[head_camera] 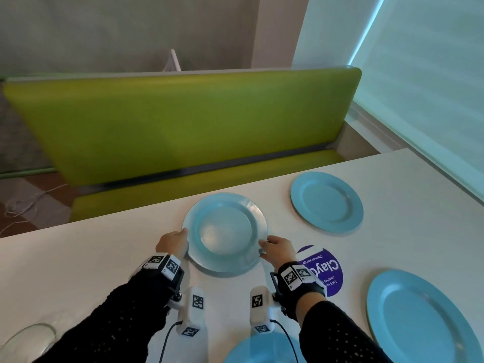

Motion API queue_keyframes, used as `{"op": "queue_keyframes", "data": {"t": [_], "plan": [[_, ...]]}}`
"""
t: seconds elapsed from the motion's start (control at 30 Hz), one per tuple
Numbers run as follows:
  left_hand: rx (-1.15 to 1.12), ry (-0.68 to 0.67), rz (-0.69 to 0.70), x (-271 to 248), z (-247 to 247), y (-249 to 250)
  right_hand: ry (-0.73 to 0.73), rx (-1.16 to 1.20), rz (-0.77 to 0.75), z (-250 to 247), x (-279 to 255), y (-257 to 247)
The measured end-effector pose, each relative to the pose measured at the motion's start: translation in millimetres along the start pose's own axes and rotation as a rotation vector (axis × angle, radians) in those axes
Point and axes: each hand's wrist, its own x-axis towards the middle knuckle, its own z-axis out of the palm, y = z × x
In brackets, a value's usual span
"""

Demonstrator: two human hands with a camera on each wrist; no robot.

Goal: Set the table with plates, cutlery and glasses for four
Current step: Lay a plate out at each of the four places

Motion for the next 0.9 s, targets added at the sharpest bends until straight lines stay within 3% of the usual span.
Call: {"op": "queue_keyframes", "data": {"t": [0.3, 0.5, 0.67, 0.9], "plan": [[0.115, 0.011, 0.0, 2, -6, 0, -0.061, -0.08, -0.053, 1, -10, -7], [0.056, 0.074, 0.024, -14, -5, -1, -0.065, -0.174, -0.036, -8, -29, -10], [-0.061, 0.096, 0.048, -48, -7, -8, -0.055, 0.016, 0.015, -29, -63, -6], [-0.084, -0.001, 0.209, -105, -31, -34, 0.022, 0.166, 0.003, -49, -142, 16]]}}
